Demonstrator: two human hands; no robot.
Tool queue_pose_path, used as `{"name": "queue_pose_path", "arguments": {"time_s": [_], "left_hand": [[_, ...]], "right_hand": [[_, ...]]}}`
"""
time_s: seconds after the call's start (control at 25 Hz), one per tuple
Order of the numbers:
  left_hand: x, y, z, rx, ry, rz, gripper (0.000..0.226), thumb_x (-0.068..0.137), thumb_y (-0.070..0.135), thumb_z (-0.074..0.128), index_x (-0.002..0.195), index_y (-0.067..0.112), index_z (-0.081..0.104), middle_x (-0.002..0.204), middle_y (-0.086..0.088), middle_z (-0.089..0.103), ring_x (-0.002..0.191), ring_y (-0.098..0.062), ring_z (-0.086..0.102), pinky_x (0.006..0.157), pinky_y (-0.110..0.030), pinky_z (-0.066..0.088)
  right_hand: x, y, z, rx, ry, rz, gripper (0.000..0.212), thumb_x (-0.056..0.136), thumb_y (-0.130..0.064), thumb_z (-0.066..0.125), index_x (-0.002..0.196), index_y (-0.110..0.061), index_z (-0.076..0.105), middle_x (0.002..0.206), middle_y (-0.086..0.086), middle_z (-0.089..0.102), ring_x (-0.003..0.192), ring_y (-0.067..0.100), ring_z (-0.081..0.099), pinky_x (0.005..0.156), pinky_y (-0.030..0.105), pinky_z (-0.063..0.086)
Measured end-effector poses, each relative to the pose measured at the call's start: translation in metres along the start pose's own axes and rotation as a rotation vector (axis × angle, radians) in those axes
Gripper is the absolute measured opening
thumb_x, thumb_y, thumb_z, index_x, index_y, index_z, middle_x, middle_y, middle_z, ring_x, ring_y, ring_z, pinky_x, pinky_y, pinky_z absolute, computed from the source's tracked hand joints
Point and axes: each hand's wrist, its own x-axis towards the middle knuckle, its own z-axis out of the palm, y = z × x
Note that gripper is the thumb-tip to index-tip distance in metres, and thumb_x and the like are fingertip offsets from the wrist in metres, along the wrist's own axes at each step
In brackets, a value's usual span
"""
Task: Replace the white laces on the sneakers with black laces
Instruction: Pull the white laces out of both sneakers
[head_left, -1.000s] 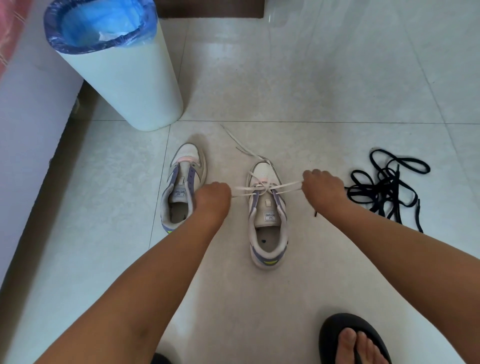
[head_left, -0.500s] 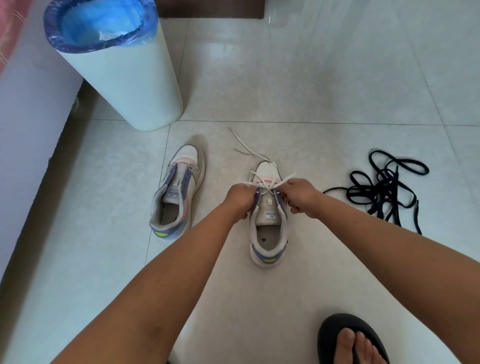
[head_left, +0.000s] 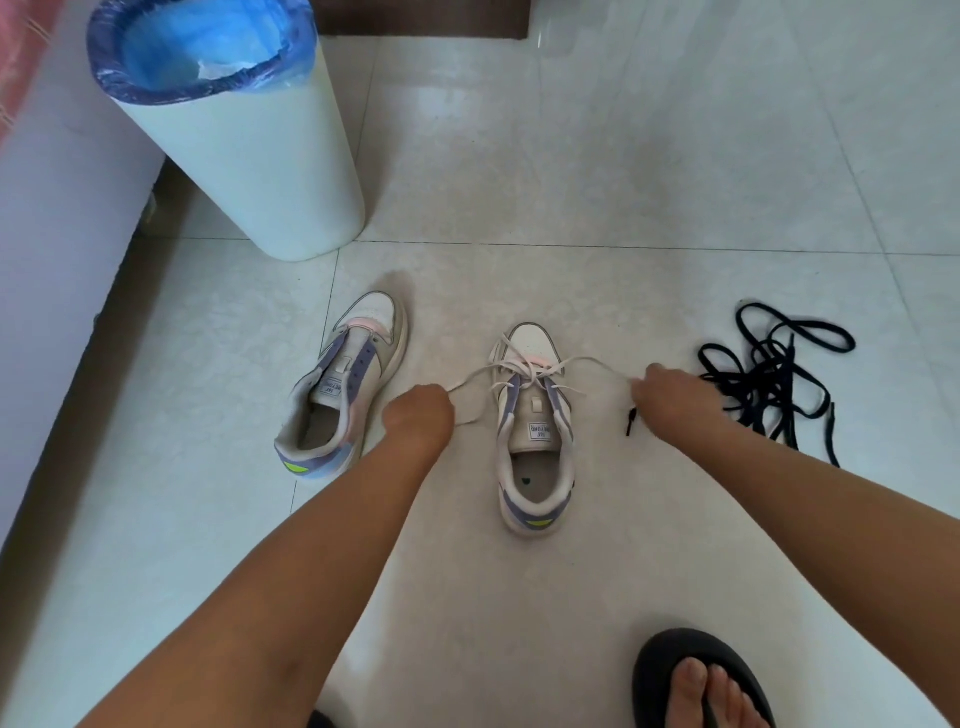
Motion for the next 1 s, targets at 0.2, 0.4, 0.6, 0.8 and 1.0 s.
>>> {"name": "queue_pose_path", "arguments": {"time_s": [0.2,0.4,0.6,0.8,1.0], "left_hand": [[-0.008,0.048,-0.015,-1.190,-0.337,-0.284,0.042,0.097,0.041,0.037,0.065,0.014,0.042,0.056,-0.004,0.038,0.047,-0.015,0.035,0.038,-0.012,0.028],[0.003,0.050,-0.016,-1.264,-0.244,-0.233,0.028,0.093,0.027,0.047,0.069,0.013,0.043,0.049,-0.001,0.042,0.038,-0.013,0.038,0.041,-0.013,0.026],[0.012,0.048,-0.011,-0.767,-0.084,0.014,0.035,0.096,0.022,0.043,0.064,0.008,0.042,0.068,-0.011,0.047,0.059,-0.022,0.045,0.054,-0.027,0.032],[0.008,0.022,-0.008,-0.010,0.115,0.044,0.023,0.093,0.008,0.044,0.116,0.007,0.051,0.118,-0.009,0.058,0.106,-0.029,0.060,0.078,-0.031,0.043],[0.006,-0.008,-0.007,0.333,0.000,-0.027,0.034,0.088,0.000,0.052,0.121,0.006,0.054,0.125,-0.009,0.056,0.113,-0.026,0.058,0.069,-0.031,0.047]], "right_hand": [[-0.010,-0.064,-0.006,1.154,-0.441,0.143,0.043,0.095,-0.041,0.044,0.061,-0.014,0.042,0.055,0.005,0.036,0.044,0.015,0.024,0.046,0.019,0.021],[0.006,-0.071,-0.008,1.090,-0.218,0.045,0.031,0.091,-0.016,0.044,0.061,-0.014,0.041,0.058,0.005,0.039,0.049,0.018,0.029,0.046,0.024,0.024],[0.001,-0.066,-0.008,0.531,0.039,-0.198,0.037,0.094,-0.029,0.046,0.062,-0.014,0.038,0.063,0.002,0.044,0.063,0.022,0.040,0.054,0.030,0.029],[0.003,-0.022,-0.001,-0.005,0.099,-0.151,0.022,0.093,-0.013,0.038,0.108,-0.007,0.052,0.102,0.010,0.063,0.082,0.029,0.058,0.063,0.029,0.036],[0.002,0.030,-0.007,-0.303,0.182,-0.093,0.026,0.098,-0.010,0.035,0.120,-0.011,0.049,0.110,0.004,0.063,0.100,0.020,0.061,0.073,0.028,0.045]]}}
